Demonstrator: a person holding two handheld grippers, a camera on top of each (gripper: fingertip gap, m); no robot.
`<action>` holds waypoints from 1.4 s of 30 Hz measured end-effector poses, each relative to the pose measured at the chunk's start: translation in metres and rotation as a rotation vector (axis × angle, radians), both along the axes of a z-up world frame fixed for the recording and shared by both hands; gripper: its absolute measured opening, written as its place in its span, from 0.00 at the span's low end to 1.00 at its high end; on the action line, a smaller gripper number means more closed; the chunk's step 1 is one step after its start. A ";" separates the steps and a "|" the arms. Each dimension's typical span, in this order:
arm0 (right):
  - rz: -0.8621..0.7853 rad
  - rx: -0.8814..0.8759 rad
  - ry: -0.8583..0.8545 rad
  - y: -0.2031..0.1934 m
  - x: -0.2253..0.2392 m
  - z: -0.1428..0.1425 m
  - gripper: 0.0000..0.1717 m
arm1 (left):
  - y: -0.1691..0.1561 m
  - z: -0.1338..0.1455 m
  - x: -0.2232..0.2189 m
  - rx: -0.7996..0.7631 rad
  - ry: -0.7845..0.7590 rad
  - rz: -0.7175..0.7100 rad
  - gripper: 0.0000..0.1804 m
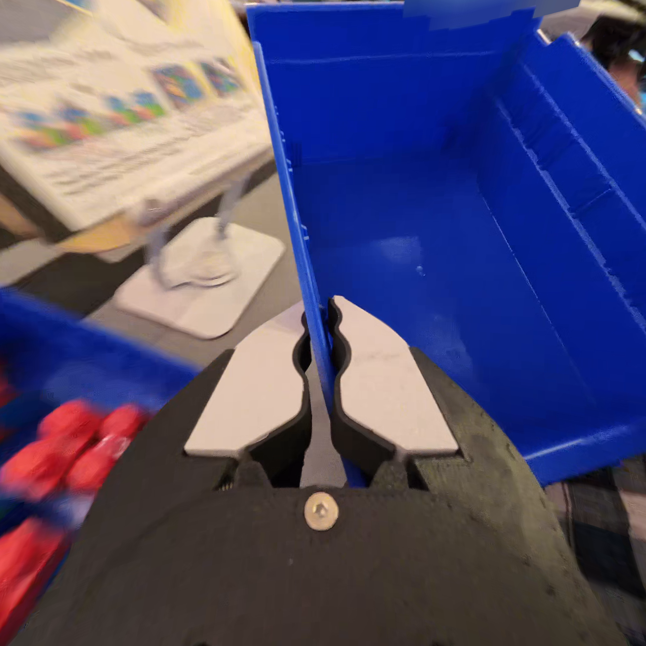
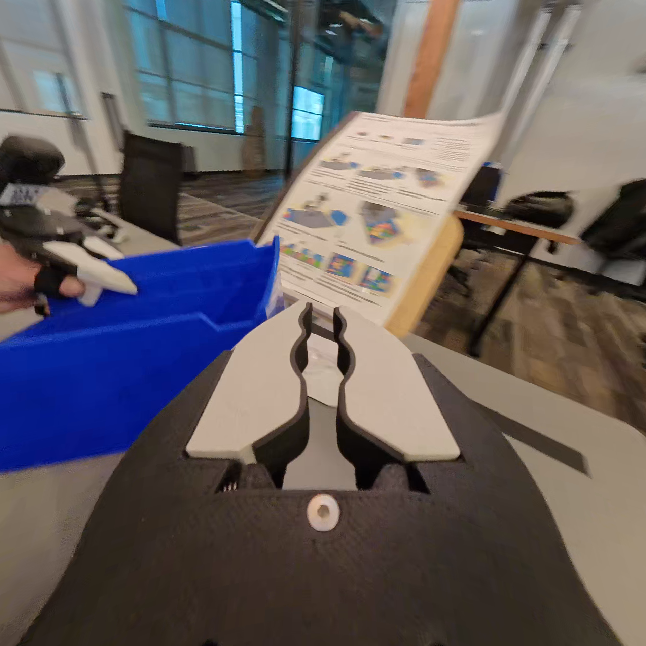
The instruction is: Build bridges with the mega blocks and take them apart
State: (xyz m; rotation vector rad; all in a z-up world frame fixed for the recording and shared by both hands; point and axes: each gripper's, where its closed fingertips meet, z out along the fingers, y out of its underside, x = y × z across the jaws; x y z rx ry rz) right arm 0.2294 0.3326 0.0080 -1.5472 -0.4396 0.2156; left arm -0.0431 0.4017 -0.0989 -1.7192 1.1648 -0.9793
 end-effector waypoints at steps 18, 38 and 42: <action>-0.346 -0.409 0.316 0.004 0.195 -0.160 0.25 | 0.047 -0.131 0.334 -0.169 0.099 0.111 0.04; -0.068 -0.536 0.714 0.140 0.316 -0.208 0.03 | 0.054 -0.125 0.412 -0.380 -0.178 0.177 0.47; -0.018 -0.523 0.718 0.165 0.330 -0.212 0.02 | 0.070 -0.122 0.424 -0.412 -0.241 0.197 0.49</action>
